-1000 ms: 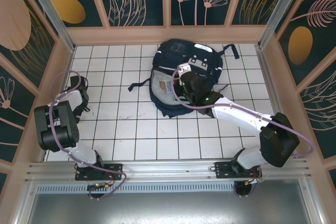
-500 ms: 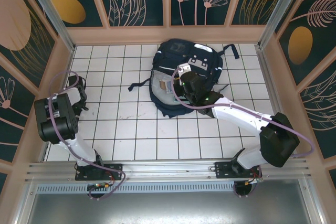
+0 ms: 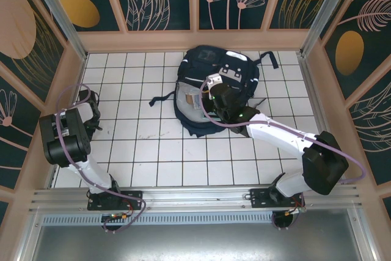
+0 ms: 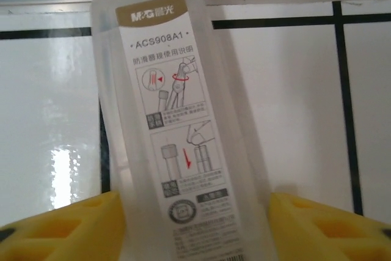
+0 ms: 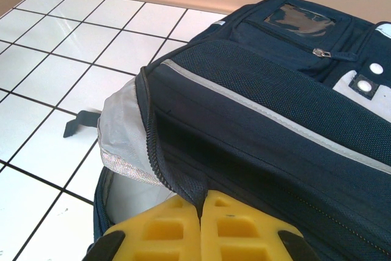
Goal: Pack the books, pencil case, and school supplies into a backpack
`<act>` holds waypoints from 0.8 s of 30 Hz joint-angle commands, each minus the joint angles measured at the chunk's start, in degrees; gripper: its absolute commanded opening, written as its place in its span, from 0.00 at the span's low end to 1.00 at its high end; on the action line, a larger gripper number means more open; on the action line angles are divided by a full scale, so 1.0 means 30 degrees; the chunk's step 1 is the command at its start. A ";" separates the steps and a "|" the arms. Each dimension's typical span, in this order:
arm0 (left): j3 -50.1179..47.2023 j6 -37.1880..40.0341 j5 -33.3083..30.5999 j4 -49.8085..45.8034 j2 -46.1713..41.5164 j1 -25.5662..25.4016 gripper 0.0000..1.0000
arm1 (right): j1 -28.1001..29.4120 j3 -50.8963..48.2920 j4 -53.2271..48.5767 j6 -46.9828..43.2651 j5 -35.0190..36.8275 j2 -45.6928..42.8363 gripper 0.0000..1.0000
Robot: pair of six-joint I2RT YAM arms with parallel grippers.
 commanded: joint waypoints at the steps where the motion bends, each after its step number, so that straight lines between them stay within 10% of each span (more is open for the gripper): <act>1: -0.0676 -0.0271 0.1083 0.0855 -0.0429 0.0090 0.54 | 0.0040 0.0129 0.1515 0.0247 -0.0333 -0.0389 0.06; 11: -0.1289 0.0511 0.2270 0.1120 -0.2709 -0.0164 0.52 | 0.0025 0.0109 0.1549 0.0237 -0.0080 -0.0431 0.07; 24: -0.1750 0.1565 0.2929 0.1772 -0.5347 -0.4899 0.50 | -0.0275 0.0105 0.1551 0.0467 0.0222 -0.0525 0.07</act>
